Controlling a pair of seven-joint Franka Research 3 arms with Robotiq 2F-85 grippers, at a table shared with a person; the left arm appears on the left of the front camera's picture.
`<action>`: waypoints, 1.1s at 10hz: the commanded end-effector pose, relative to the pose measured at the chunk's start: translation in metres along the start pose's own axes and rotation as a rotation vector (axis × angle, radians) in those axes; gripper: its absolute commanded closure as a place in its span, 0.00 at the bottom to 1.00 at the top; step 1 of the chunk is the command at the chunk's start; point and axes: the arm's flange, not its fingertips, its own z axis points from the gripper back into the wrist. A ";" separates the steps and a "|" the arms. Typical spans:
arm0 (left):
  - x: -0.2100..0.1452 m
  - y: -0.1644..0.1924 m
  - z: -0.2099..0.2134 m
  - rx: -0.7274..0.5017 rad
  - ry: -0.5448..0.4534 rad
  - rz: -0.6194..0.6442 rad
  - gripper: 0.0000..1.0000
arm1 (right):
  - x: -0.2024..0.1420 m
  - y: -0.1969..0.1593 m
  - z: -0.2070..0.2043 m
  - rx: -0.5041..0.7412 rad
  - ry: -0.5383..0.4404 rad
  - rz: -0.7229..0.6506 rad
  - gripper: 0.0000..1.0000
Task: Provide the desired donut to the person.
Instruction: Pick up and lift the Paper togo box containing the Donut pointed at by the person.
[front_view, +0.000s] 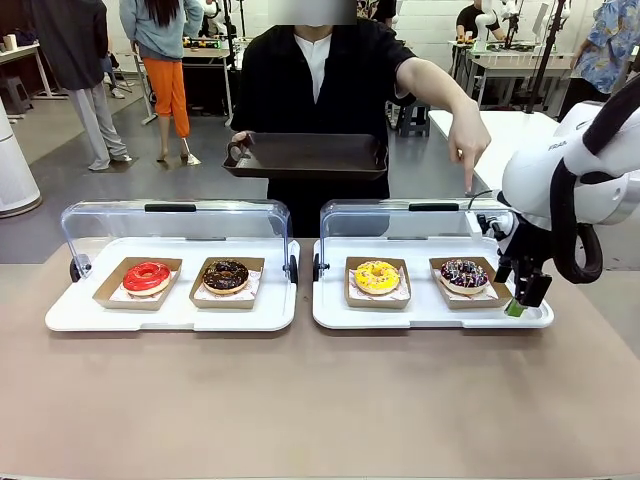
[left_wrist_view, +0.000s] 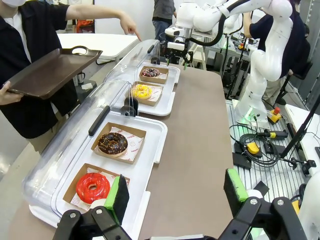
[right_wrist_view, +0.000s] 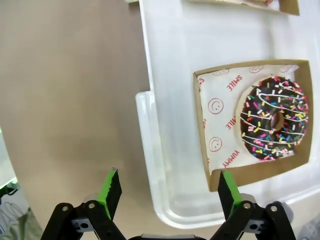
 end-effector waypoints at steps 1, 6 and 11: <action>0.001 -0.001 0.001 -0.002 -0.017 -0.012 0.00 | -0.002 -0.019 -0.006 -0.004 0.006 -0.003 0.00; 0.001 -0.001 0.001 -0.002 -0.017 -0.012 0.00 | -0.001 -0.039 -0.019 0.015 -0.008 -0.019 0.00; 0.001 -0.001 0.001 -0.002 -0.017 -0.012 0.00 | -0.008 -0.046 -0.029 0.029 -0.019 -0.034 0.00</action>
